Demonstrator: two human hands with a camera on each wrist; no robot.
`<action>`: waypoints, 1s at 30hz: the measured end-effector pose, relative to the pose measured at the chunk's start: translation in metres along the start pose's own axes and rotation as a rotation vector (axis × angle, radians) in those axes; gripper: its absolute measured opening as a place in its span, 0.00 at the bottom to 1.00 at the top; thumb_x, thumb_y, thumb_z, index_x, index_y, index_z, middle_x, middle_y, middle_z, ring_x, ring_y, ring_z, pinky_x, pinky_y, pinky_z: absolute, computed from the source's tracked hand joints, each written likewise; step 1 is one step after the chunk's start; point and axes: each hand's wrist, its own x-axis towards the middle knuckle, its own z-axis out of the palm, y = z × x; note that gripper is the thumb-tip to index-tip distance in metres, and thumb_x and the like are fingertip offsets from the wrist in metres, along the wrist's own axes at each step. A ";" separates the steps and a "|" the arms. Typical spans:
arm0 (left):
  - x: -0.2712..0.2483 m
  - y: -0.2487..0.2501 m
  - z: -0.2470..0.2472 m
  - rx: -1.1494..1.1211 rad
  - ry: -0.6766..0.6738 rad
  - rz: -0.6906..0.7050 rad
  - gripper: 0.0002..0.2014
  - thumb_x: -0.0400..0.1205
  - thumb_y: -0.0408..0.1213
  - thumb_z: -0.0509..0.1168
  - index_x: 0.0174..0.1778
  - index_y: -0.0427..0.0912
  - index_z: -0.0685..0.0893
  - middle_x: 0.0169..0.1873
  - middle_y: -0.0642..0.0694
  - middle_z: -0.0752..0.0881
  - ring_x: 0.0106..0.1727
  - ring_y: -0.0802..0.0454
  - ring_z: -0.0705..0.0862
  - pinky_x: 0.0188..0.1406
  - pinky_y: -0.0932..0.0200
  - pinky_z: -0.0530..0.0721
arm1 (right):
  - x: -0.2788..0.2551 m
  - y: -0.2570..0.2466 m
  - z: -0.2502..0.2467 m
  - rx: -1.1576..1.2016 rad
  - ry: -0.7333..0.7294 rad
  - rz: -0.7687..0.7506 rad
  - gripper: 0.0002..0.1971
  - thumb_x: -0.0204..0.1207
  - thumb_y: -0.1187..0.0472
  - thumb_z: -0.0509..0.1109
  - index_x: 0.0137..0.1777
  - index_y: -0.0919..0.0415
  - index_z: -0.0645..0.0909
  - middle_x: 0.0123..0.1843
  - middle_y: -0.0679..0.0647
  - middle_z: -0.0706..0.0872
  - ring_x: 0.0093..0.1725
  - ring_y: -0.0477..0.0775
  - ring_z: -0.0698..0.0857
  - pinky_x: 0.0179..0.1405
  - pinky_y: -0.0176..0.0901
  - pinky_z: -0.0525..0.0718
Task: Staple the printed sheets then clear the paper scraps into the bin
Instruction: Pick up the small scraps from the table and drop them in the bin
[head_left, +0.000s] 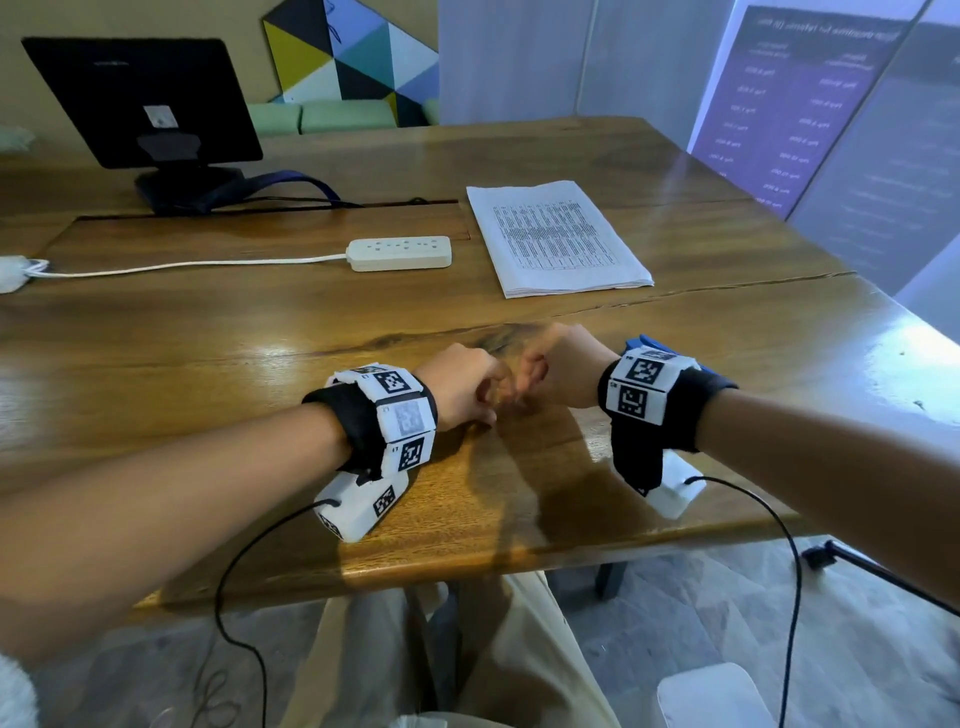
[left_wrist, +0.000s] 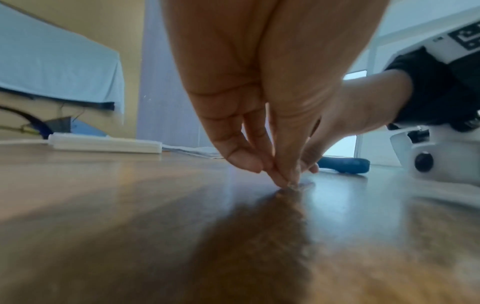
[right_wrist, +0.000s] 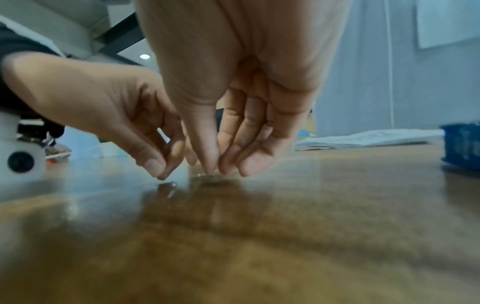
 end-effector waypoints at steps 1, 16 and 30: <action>0.001 0.001 -0.001 0.025 0.000 0.021 0.13 0.76 0.38 0.72 0.57 0.44 0.87 0.50 0.46 0.89 0.53 0.47 0.86 0.52 0.56 0.83 | 0.001 -0.002 -0.001 -0.043 0.016 -0.037 0.05 0.69 0.67 0.71 0.37 0.63 0.89 0.26 0.39 0.77 0.34 0.46 0.77 0.30 0.27 0.71; 0.004 -0.004 0.000 0.254 -0.103 0.183 0.11 0.83 0.37 0.62 0.57 0.45 0.86 0.56 0.46 0.86 0.58 0.46 0.84 0.52 0.61 0.79 | 0.017 -0.021 -0.003 -0.319 -0.252 -0.049 0.12 0.77 0.59 0.70 0.56 0.64 0.84 0.47 0.52 0.79 0.48 0.51 0.77 0.56 0.41 0.77; 0.003 0.004 0.005 0.014 -0.172 -0.006 0.16 0.88 0.41 0.47 0.60 0.42 0.79 0.56 0.42 0.86 0.55 0.45 0.84 0.59 0.52 0.78 | 0.005 -0.018 0.014 -0.403 -0.244 -0.137 0.13 0.83 0.64 0.58 0.62 0.68 0.78 0.61 0.61 0.83 0.59 0.59 0.82 0.61 0.43 0.76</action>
